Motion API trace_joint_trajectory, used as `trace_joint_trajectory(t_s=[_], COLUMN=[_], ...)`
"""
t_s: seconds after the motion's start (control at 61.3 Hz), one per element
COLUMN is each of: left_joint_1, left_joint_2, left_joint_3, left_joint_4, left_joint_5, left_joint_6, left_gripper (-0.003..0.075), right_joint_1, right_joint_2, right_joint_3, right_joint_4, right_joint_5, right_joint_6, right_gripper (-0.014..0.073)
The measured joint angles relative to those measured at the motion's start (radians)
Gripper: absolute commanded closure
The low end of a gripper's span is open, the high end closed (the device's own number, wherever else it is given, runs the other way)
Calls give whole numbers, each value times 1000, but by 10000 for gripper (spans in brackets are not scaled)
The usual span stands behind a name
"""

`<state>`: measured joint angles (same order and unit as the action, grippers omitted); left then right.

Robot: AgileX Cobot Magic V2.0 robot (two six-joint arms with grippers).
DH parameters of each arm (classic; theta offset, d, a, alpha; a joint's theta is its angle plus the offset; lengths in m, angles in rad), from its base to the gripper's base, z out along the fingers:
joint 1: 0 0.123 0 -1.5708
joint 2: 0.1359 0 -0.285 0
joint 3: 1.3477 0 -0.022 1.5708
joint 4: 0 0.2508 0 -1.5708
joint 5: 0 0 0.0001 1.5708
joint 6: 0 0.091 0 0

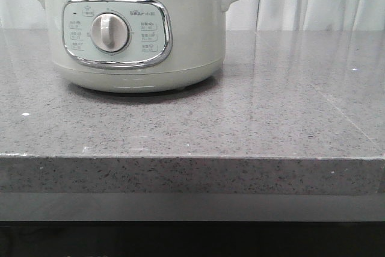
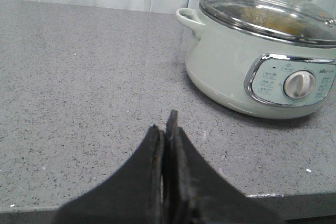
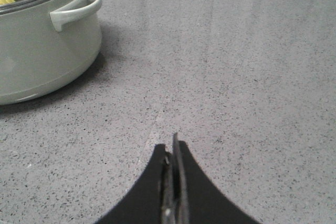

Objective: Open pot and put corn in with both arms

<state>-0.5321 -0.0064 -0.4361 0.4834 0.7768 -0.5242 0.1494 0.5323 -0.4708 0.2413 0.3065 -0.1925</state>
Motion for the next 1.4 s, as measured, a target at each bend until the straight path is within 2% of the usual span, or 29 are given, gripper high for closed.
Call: trace_joint_trajectory(t_s=[0.735, 0.833, 1.028, 1.257, 1.404], left_joint_1=[0, 0, 0, 0, 26], left_joint_2=[0, 0, 0, 0, 0], left_joint_3=[0, 0, 0, 5, 44], left_joint_4=[35, 37, -188, -434, -478], left_joint_5=[0, -41, -126, -145, -198], left_joint_6=[-1, 17, 290, 492, 535], left_gripper=[741, 741, 741, 741, 741], right_joint_1=[0, 0, 0, 0, 0], right_joint_2=[0, 0, 0, 0, 0], right_joint_3=[0, 0, 0, 0, 0], right_joint_4=[0, 0, 0, 0, 0], right_joint_5=[0, 0, 0, 0, 1], right_joint_6=[0, 0, 0, 0, 0], right_gripper=[661, 661, 661, 661, 661])
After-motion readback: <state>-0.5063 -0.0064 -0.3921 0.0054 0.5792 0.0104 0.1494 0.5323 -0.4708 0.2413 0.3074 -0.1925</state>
